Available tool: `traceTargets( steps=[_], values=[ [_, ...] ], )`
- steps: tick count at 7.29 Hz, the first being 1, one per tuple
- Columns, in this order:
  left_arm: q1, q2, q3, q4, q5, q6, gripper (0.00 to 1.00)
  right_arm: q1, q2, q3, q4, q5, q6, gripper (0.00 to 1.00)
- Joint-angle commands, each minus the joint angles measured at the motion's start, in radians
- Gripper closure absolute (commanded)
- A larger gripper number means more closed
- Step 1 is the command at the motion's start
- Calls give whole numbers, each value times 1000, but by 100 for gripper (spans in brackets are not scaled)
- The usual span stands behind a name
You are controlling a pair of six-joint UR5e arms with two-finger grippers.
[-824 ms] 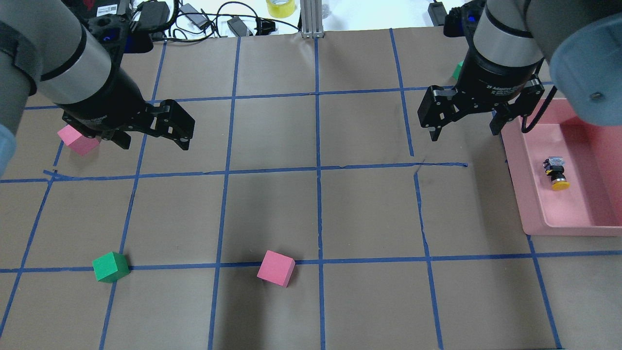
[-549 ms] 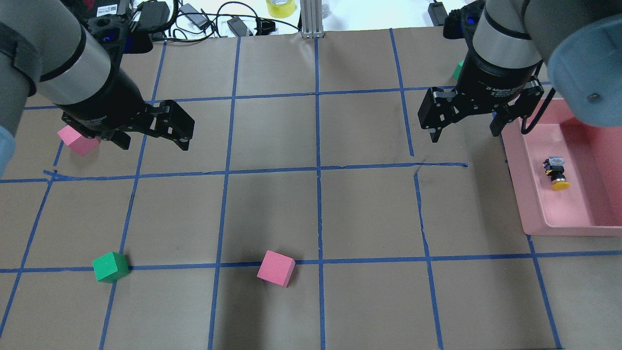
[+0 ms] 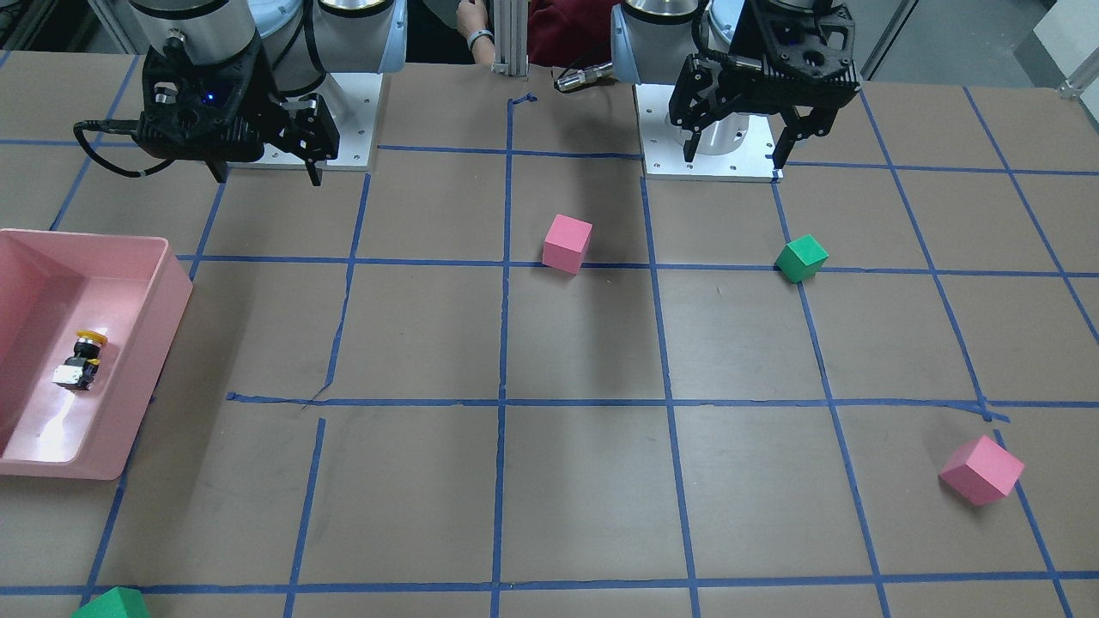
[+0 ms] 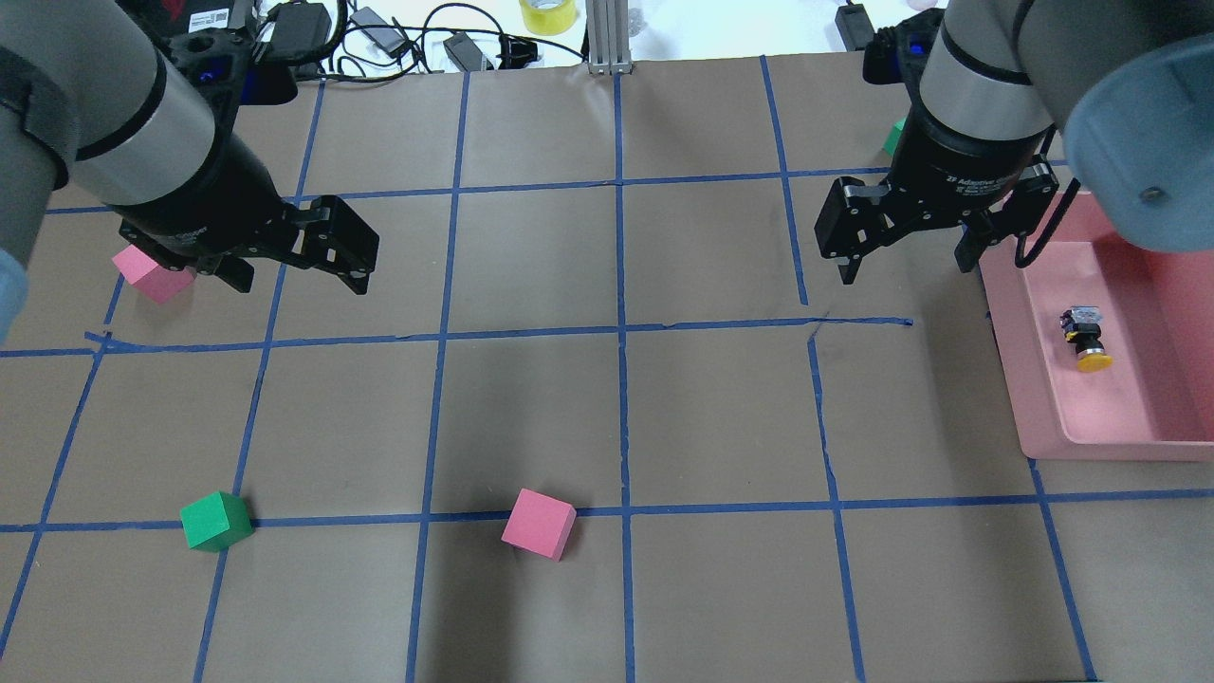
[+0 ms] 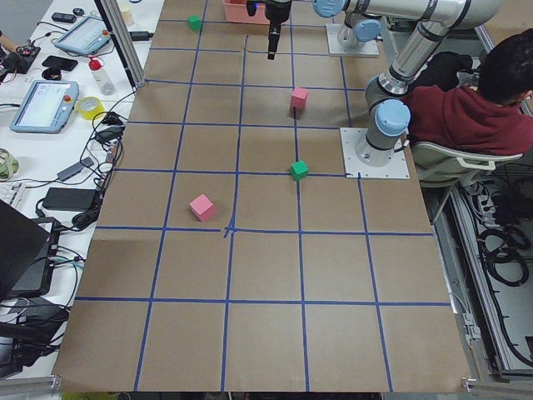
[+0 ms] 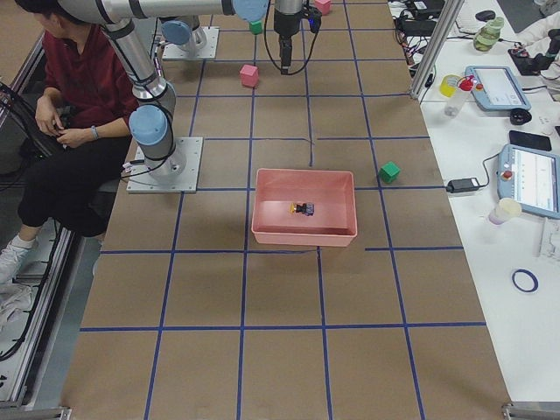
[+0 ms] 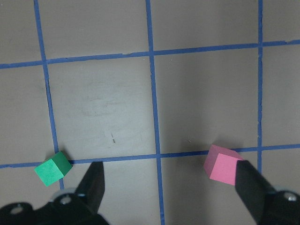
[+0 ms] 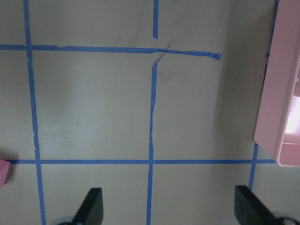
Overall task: Align button upright
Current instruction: 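Move the right gripper toward the pink tray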
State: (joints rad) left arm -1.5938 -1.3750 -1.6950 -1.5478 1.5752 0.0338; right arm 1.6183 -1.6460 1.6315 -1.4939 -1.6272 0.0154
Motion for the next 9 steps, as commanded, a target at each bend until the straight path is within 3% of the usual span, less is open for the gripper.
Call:
traceTargets(
  steps=[1,7,9],
  values=[
    [0,1,0,0,0,0,0,-2,0,4,6,0,1,0],
    [0,1,0,0,0,0,0,-9,11,14,-15,-11,-6,0],
    [0,1,0,0,0,0,0,-59,26,18,-92,-176,-15,0]
  ],
)
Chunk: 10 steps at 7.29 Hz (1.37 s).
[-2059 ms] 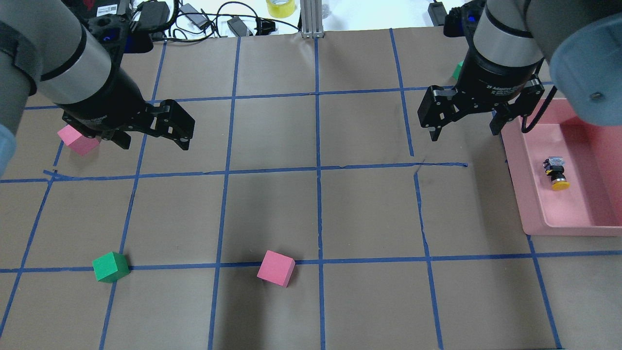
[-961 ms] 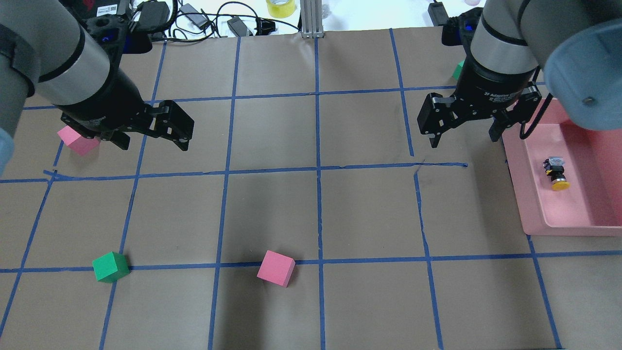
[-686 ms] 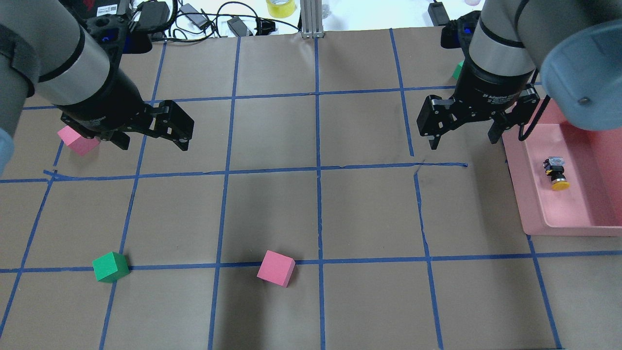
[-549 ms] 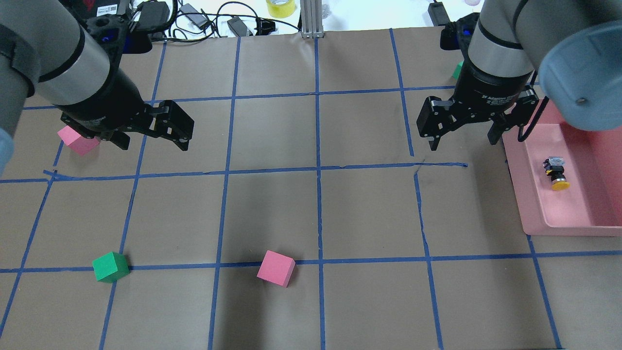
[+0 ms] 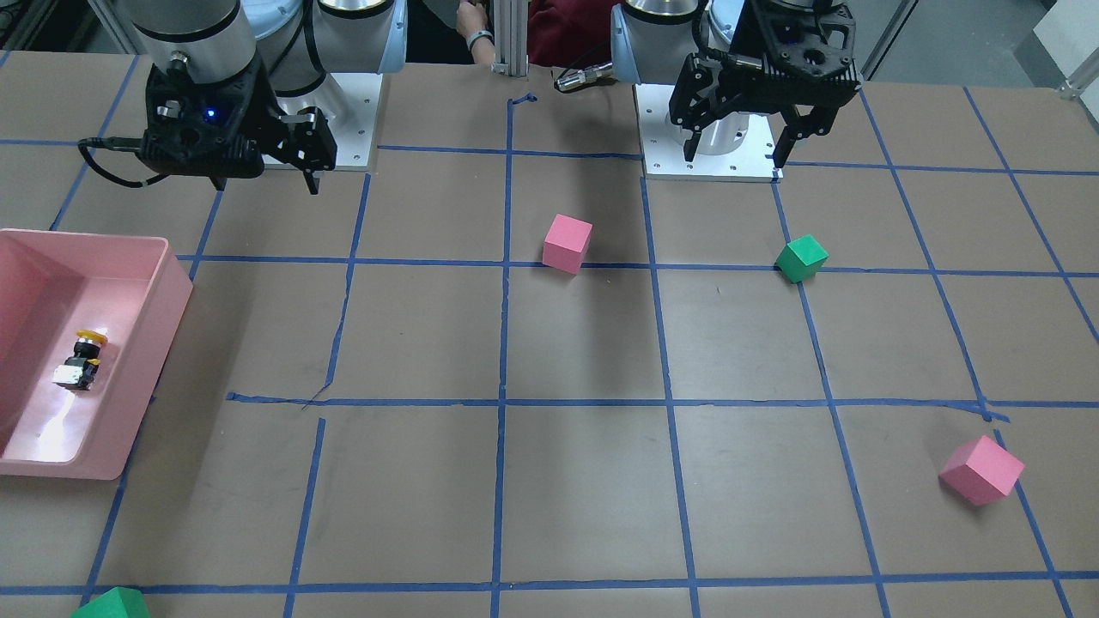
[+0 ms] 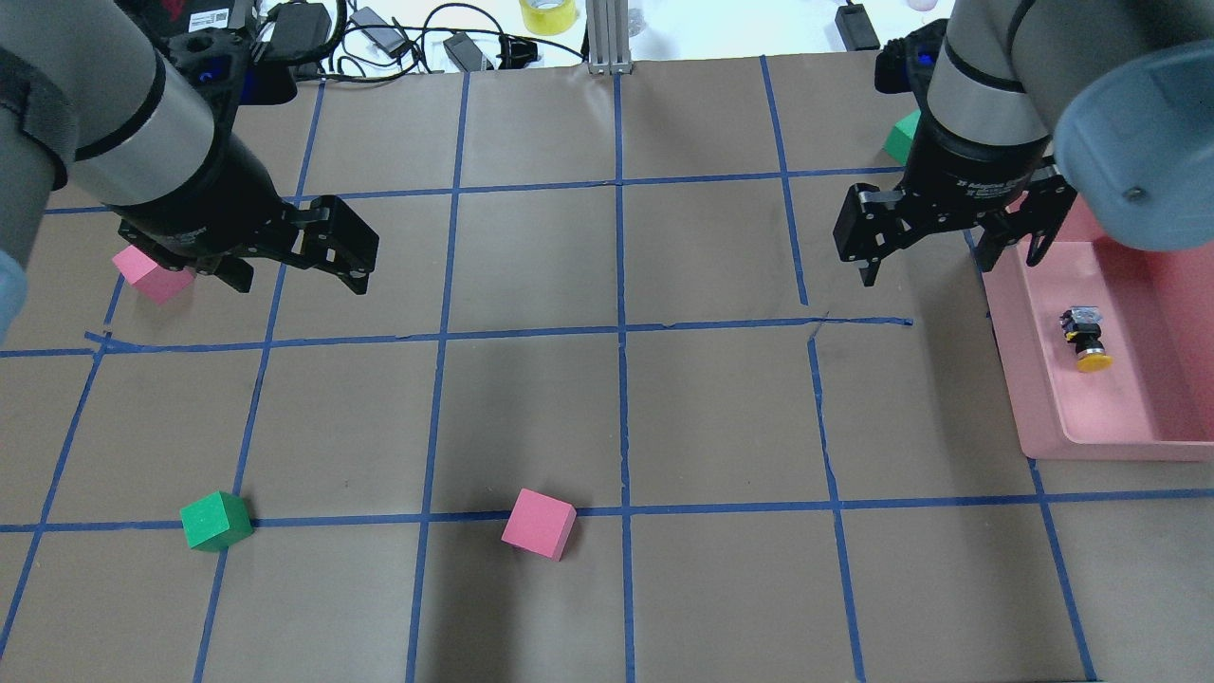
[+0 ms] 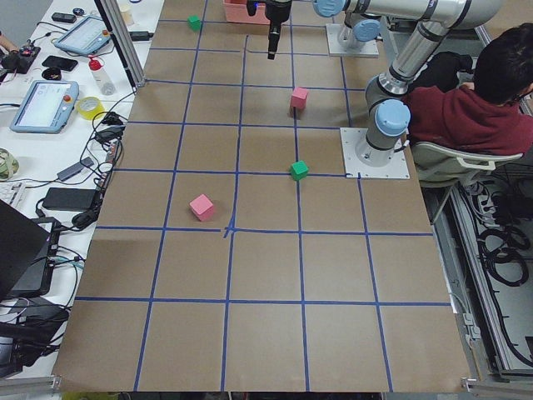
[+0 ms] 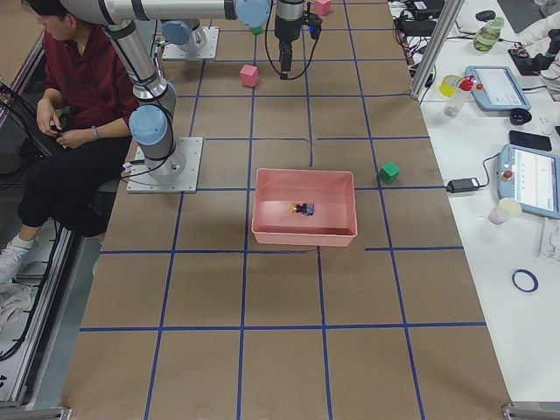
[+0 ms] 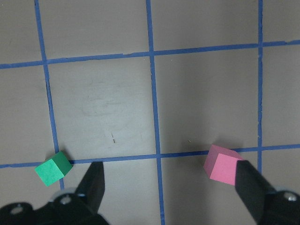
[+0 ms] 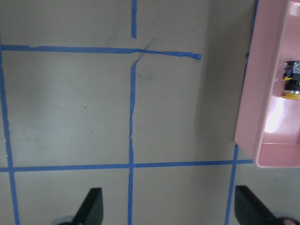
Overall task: Align button upright
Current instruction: 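Move the right gripper toward the pink tray, then lower the right gripper into the pink tray over the yellow-capped button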
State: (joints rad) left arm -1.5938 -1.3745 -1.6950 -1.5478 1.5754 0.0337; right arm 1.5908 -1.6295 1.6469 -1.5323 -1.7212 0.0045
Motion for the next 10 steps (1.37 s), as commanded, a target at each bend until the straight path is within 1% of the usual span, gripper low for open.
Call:
traceTargets(
  steps=[1,2,4,5,7,8,10],
  values=[
    [0,0,0,0,0,0,0,-98,35,11,-81,-74,-8,0],
    [0,0,0,0,0,0,0,-171,52,20,-98,-68,-61,0],
    [2,0,0,0,0,0,0,-329,85,65,-223,-57,-280,0],
    [0,0,0,0,0,0,0,-395,95,104,-308,1,-357,0],
    [2,0,0,0,0,0,0,-518,144,172,-409,52,-452,0],
    [2,0,0,0,0,0,0,-567,190,185,-460,80,-509,0],
    [2,0,0,0,0,0,0,-575,235,186,-479,78,-508,0]
  ],
)
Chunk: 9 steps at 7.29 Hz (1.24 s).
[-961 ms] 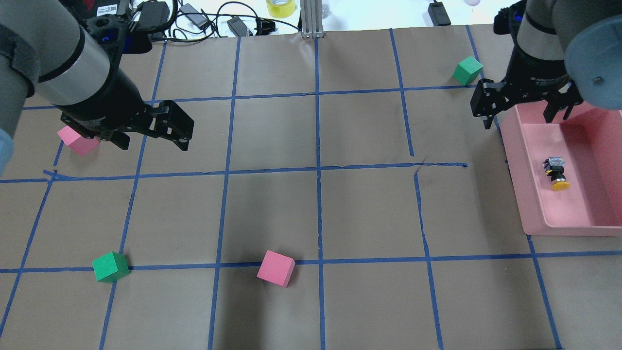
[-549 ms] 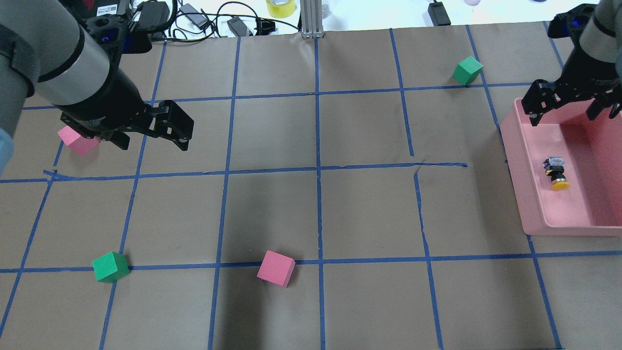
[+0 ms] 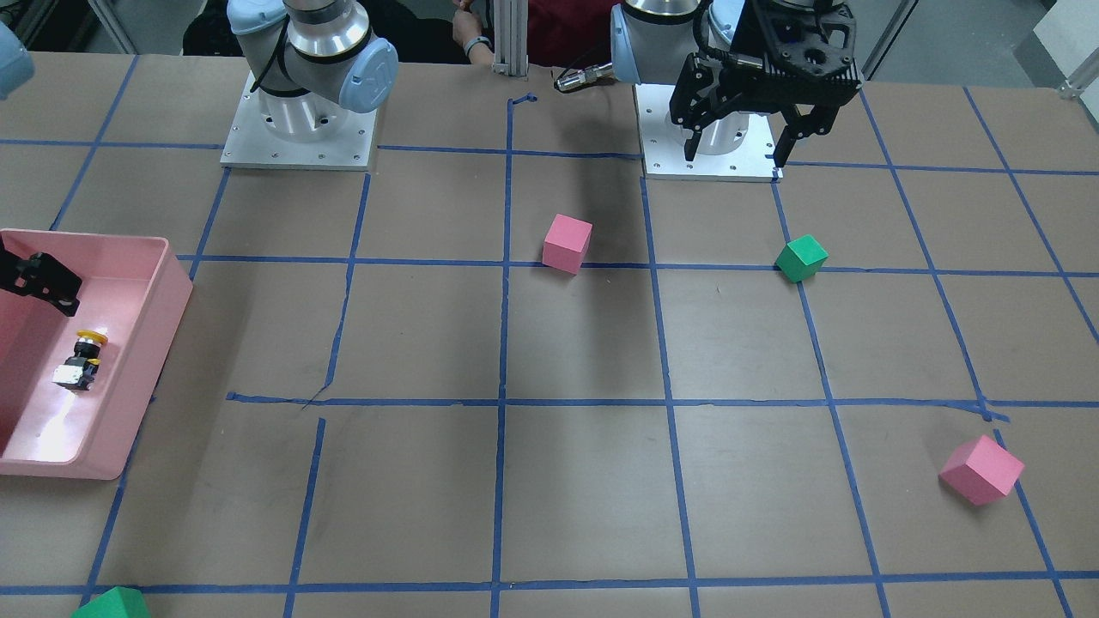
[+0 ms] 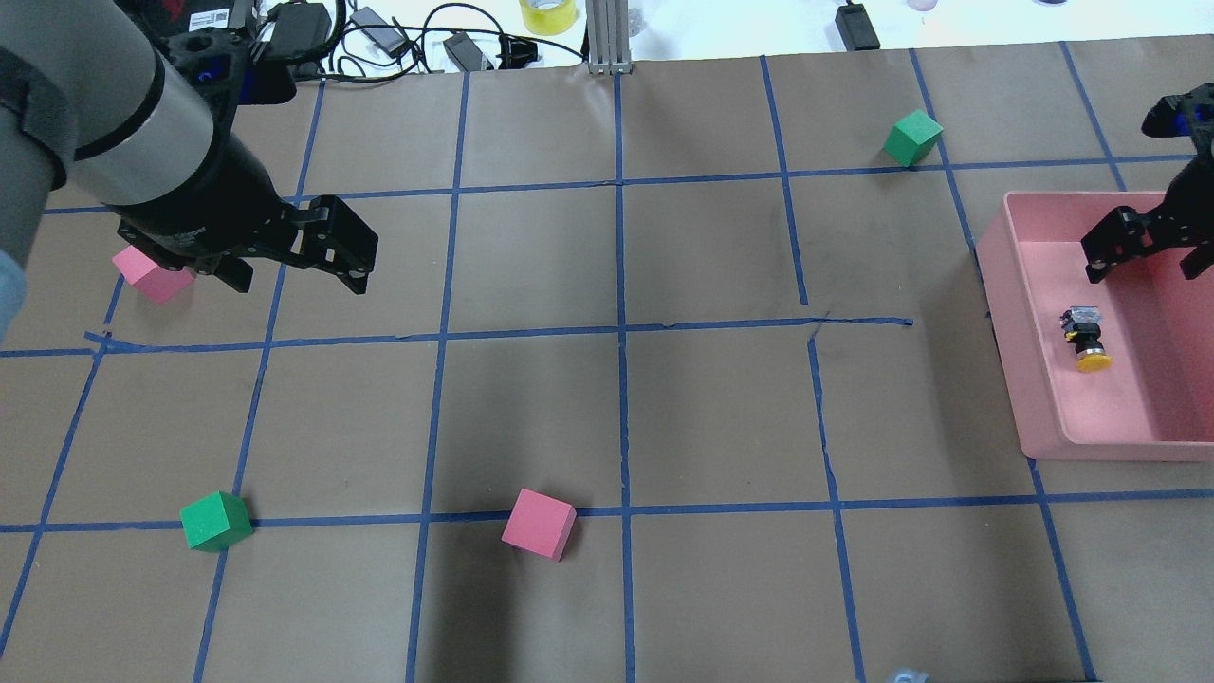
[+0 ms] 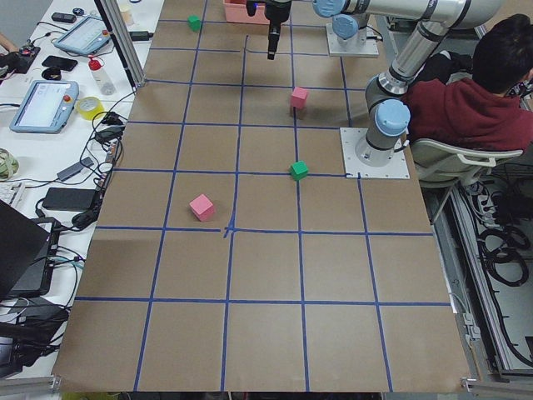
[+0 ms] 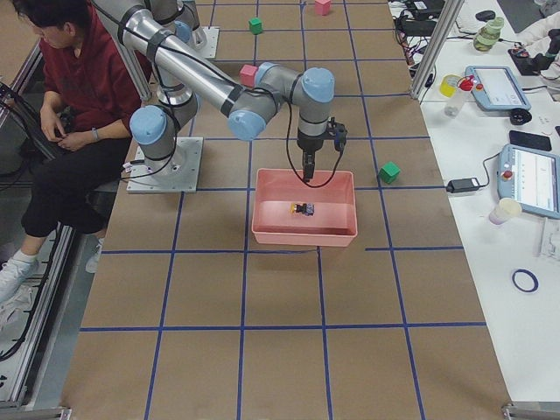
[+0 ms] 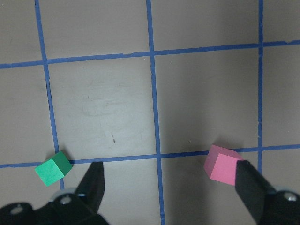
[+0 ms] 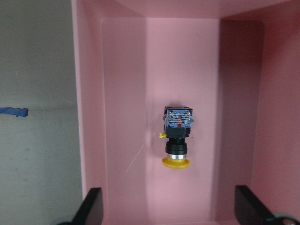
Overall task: Align button upright
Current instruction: 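Lower the right gripper into the pink tray over the yellow-capped button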
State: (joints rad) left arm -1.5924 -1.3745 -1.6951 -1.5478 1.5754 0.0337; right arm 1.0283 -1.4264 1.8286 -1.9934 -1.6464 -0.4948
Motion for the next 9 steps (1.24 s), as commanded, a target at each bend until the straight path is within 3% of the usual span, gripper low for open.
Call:
traceTargets(
  steps=[1,9],
  values=[
    [0,0,0,0,0,0,0,-16,61,5,-42,5,-11,0],
    [0,0,0,0,0,0,0,-23,219,8,-93,-43,-13,0]
  ],
)
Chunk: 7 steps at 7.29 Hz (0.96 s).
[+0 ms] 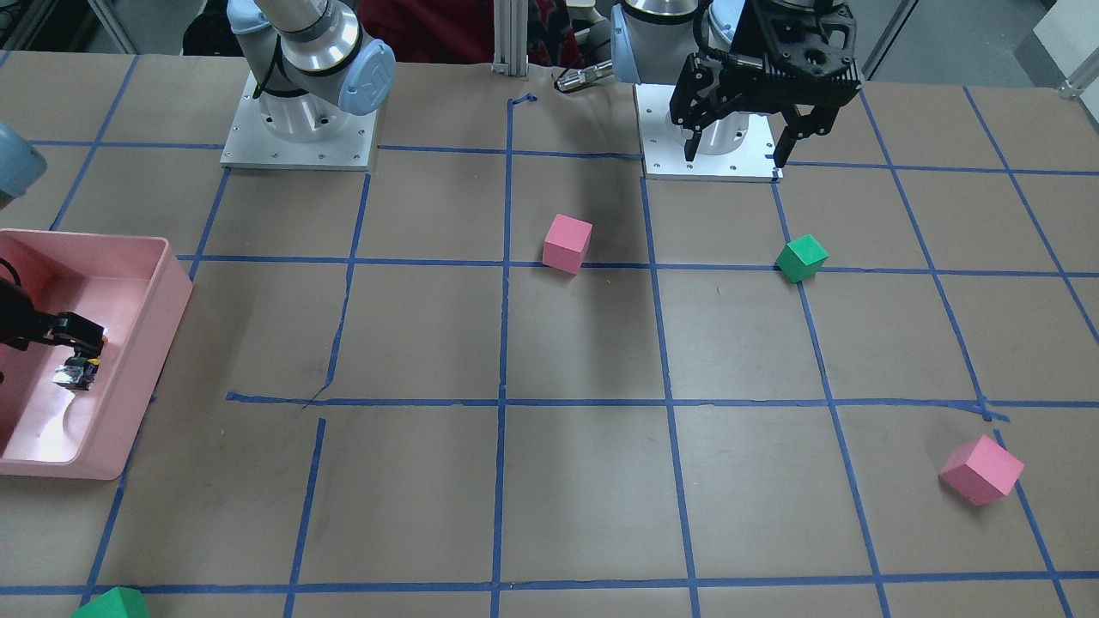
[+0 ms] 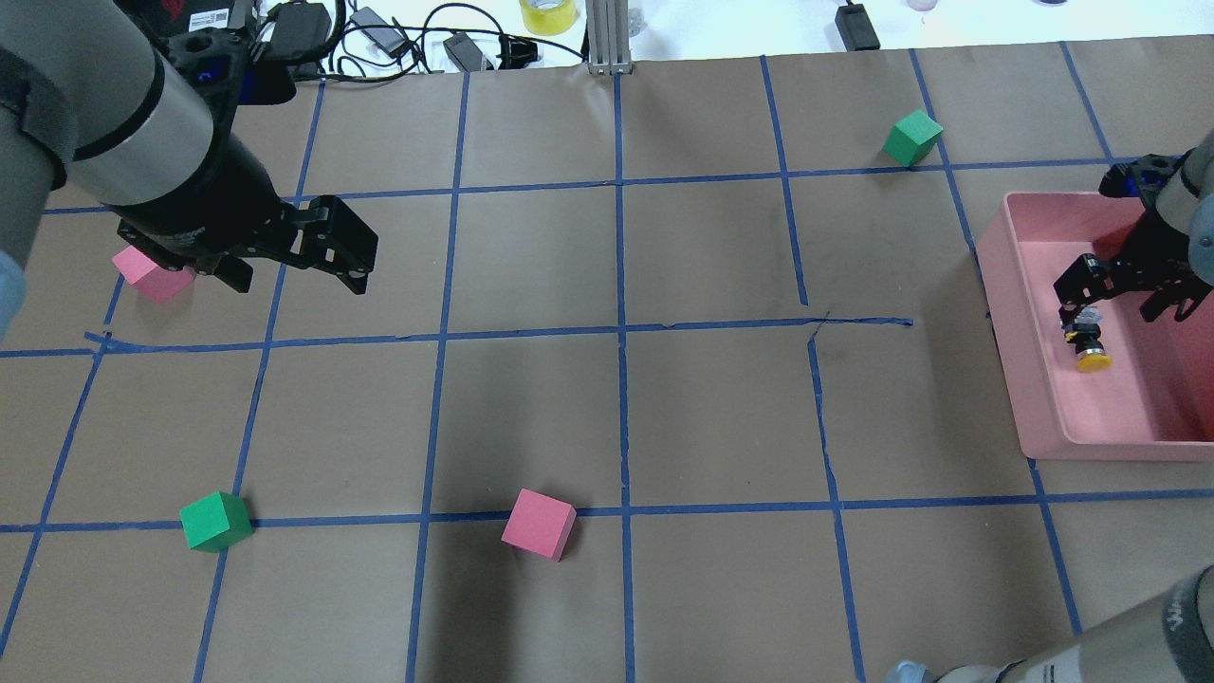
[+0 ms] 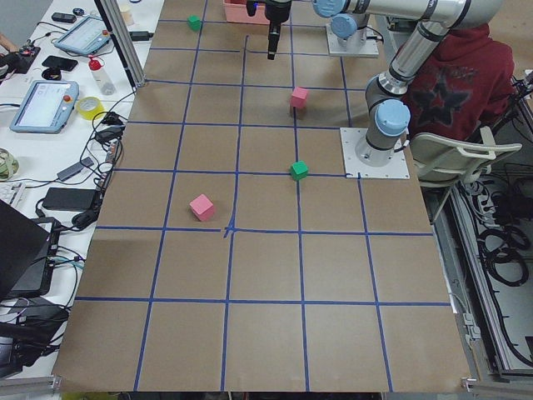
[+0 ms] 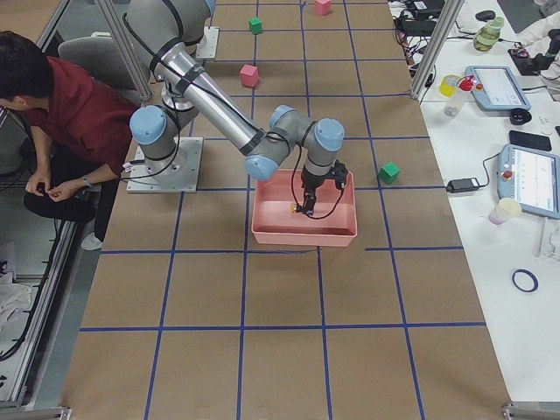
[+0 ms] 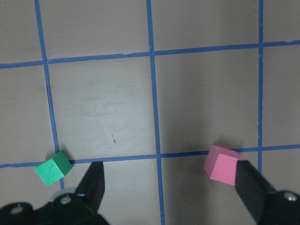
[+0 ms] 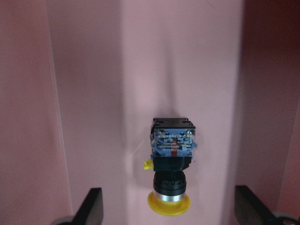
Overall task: Align button upright
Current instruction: 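Lower the right gripper into the pink tray over the yellow-capped button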
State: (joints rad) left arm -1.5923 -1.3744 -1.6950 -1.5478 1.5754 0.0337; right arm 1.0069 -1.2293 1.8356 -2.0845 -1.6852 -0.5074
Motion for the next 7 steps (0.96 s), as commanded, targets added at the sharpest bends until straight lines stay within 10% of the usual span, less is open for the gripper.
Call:
traceTargets(
  steps=[1,4,5,6,7],
  values=[
    [0,0,0,0,0,0,0,-8,31,1,-8,-4,0,0],
    [0,0,0,0,0,0,0,-14,86,1,-45,-19,0,0],
    [0,0,0,0,0,0,0,-14,88,2,-43,-19,3,18],
    [0,0,0,0,0,0,0,-19,86,4,-31,-22,7,86],
    [0,0,0,0,0,0,0,-25,83,5,-28,-59,30,100]
  ],
)
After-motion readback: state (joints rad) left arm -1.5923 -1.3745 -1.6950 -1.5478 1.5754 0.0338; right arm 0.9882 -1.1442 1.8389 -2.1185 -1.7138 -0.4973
